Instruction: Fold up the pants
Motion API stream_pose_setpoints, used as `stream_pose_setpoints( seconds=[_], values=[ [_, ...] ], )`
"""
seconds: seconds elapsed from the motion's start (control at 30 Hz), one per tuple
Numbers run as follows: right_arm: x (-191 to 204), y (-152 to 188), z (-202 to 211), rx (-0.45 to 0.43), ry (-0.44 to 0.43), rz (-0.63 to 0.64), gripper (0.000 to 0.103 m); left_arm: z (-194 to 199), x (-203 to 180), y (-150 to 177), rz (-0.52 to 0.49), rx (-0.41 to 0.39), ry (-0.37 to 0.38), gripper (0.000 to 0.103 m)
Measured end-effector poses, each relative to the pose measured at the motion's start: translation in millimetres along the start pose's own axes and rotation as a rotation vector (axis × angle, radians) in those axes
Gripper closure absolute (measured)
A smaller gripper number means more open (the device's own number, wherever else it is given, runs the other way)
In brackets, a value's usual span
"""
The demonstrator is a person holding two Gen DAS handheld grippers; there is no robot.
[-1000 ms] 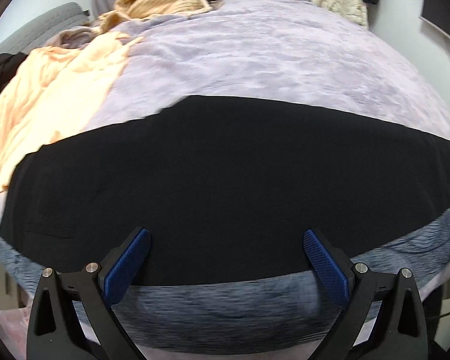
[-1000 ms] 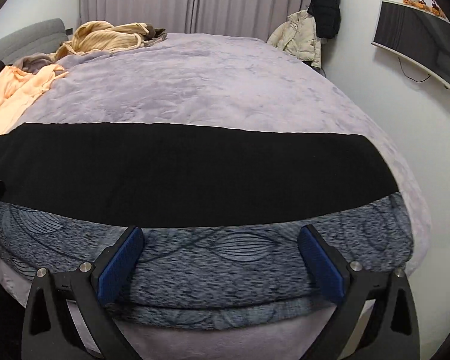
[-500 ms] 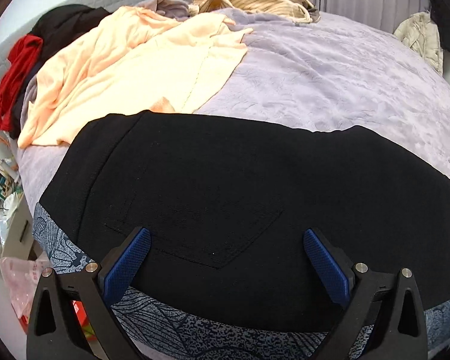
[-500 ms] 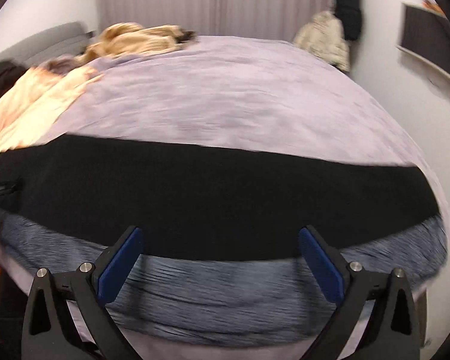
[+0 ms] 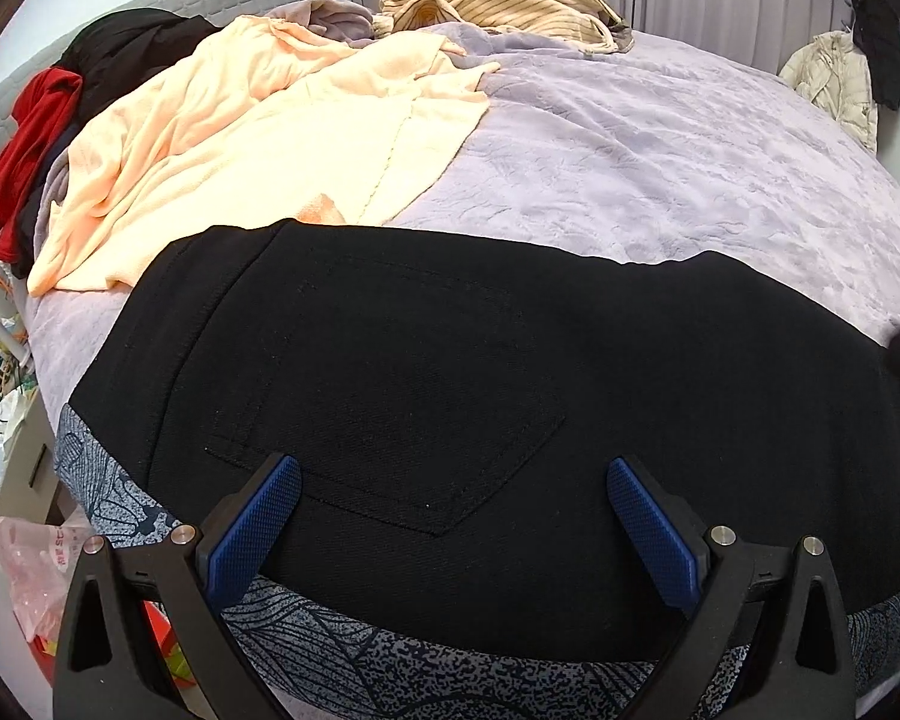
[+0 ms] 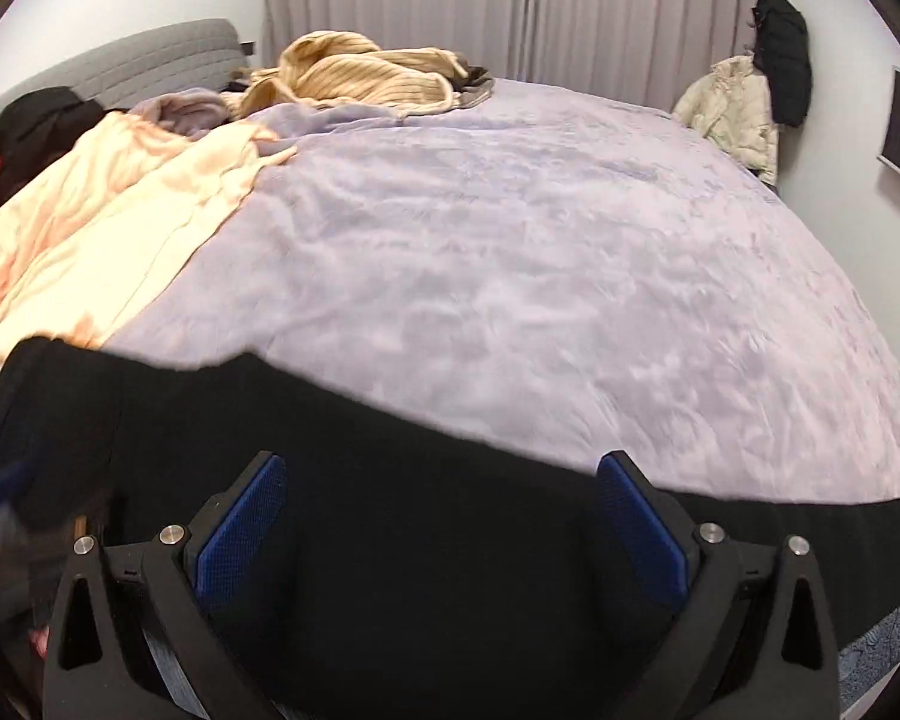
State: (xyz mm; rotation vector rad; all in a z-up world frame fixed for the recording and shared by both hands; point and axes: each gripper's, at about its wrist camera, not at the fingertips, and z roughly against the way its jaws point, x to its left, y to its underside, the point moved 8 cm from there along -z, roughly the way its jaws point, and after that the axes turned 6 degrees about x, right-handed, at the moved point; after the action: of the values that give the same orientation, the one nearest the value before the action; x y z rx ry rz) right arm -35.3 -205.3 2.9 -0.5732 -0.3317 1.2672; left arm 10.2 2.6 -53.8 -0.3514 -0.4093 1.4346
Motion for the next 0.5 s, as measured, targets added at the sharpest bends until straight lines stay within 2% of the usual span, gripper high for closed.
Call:
stream_pose_setpoints(
  seconds=[0.07,0.13,0.2,0.33,0.43,0.5],
  values=[
    [17,-16,-28,0.033,0.019,0.007,0.000,0,0,0,-0.002,0.001,0.004,0.001],
    [24,-9,-59,0.139,0.096,0.075,0.000,0,1,1,-0.006,0.005,0.011,0.001],
    [16,0,-54,0.122,0.069,0.064,0.000,1,4,1,-0.015,0.004,0.021,0.001],
    [-34,16,-39,0.102,0.129,0.051,0.000,3,14,4,-0.020,-0.006,0.039,0.001],
    [-86,34,-32,0.124,0.134,-0.029,0.000,3,25,6,-0.011,-0.001,0.048,0.001],
    [-117,47,-21,0.116,0.169,-0.076,0.000,2,29,7,-0.006,0.006,0.064,0.001]
  ],
)
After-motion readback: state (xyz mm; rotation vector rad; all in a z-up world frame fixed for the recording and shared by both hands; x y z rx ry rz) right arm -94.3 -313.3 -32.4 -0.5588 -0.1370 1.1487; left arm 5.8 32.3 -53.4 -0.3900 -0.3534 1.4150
